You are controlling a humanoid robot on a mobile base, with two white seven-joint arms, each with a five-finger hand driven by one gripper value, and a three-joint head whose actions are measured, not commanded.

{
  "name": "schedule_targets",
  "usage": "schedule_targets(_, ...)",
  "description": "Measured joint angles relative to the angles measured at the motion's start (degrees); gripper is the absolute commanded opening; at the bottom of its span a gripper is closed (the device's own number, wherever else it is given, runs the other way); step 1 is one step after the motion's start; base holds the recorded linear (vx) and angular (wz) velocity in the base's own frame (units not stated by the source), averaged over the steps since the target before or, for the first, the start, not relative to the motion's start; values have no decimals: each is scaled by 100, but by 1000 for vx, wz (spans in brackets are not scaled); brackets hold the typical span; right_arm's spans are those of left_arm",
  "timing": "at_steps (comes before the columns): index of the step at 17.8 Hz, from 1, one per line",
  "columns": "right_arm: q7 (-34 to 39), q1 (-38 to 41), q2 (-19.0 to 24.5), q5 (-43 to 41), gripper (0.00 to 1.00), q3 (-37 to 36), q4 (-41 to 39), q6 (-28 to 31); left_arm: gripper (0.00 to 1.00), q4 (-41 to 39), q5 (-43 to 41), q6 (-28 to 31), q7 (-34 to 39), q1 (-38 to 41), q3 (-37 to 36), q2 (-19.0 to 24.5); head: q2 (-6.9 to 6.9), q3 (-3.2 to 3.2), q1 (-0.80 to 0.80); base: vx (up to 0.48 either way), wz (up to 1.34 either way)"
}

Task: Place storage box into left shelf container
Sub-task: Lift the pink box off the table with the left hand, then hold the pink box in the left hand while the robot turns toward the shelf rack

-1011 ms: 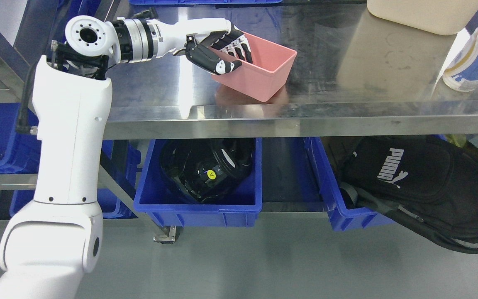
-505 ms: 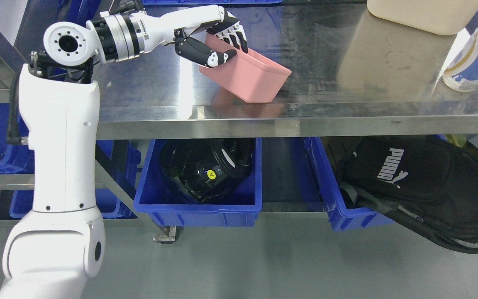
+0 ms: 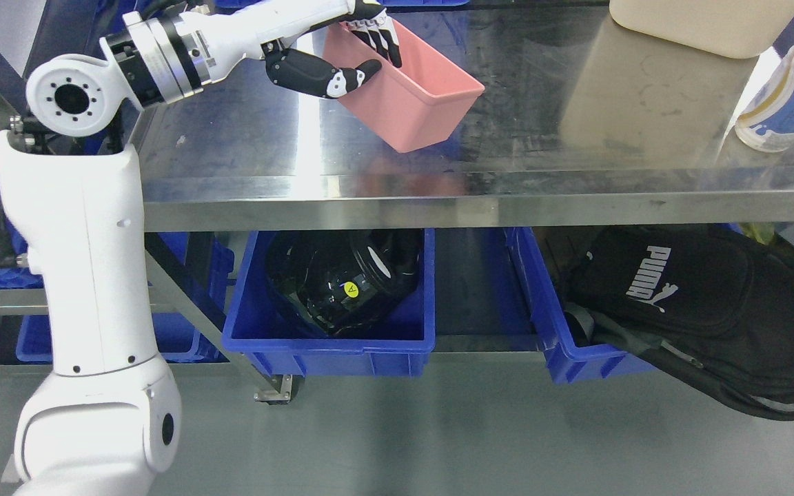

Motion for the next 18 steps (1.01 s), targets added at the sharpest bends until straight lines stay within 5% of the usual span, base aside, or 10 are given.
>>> schedule_targets(6, 0, -1, 0, 0, 99, 0, 0, 0, 0, -548, 1, -1225, 36, 599, 424, -115, 0, 0, 0, 0, 0)
schedule_targets(18, -1, 0, 0, 0, 99, 0, 0, 2, 0, -1215, 22, -2029, 260, 1148, 1035, -251, 0, 0, 0, -79, -9)
